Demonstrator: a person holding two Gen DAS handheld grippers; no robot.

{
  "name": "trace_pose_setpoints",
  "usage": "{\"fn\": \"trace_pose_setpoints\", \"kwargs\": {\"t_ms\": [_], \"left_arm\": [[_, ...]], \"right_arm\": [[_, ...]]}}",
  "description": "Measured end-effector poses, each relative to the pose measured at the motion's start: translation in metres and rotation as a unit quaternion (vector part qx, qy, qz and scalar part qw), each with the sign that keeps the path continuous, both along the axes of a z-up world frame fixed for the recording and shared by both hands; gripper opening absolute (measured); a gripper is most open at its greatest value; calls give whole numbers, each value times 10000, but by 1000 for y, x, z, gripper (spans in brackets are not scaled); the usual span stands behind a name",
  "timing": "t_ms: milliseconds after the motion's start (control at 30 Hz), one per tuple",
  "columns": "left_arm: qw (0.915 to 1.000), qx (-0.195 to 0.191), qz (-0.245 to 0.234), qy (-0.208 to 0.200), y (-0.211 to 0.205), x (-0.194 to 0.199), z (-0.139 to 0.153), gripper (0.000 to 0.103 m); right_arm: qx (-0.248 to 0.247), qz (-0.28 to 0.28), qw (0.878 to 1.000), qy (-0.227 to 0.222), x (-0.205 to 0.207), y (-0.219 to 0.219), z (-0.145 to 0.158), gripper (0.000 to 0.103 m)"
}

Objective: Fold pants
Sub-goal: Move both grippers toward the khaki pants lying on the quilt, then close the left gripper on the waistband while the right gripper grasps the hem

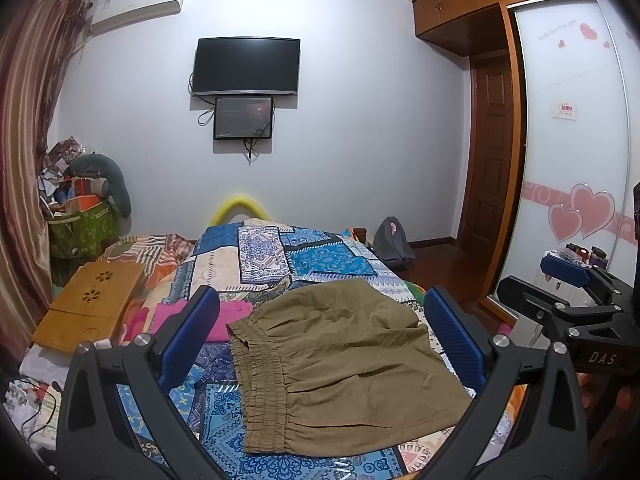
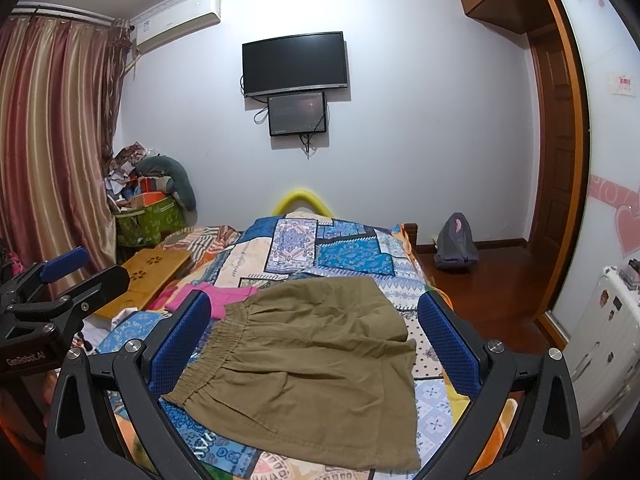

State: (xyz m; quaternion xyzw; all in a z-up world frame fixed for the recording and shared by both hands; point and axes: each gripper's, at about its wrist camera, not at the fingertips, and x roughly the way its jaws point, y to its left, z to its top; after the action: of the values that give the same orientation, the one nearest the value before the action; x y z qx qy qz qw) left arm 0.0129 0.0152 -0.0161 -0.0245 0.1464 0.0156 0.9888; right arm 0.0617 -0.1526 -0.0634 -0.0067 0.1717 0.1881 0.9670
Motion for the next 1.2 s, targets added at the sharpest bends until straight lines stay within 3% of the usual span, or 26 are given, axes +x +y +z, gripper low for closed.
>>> {"fn": "trace_pose_setpoints", "kwargs": {"t_ms": [367, 600, 733, 933, 1200], "left_arm": [[9999, 32, 43, 164, -1, 24, -5, 103], [9992, 52, 188, 344, 7, 60, -16, 103], [9982, -15, 259, 541, 20, 91, -22, 103], [9961, -73, 445, 754, 48, 143, -31, 103], [9907, 120, 648, 1186, 87, 223, -54, 103]], "right_arm": [[30, -25, 9999, 115, 16, -4, -10, 103], [132, -71, 9991, 388, 50, -16, -22, 103], [92, -253, 9978, 613, 77, -22, -25, 103], [37, -287, 9980, 564, 119, -29, -25, 103], [-260, -216, 9987, 391, 174, -21, -34, 103]]}}
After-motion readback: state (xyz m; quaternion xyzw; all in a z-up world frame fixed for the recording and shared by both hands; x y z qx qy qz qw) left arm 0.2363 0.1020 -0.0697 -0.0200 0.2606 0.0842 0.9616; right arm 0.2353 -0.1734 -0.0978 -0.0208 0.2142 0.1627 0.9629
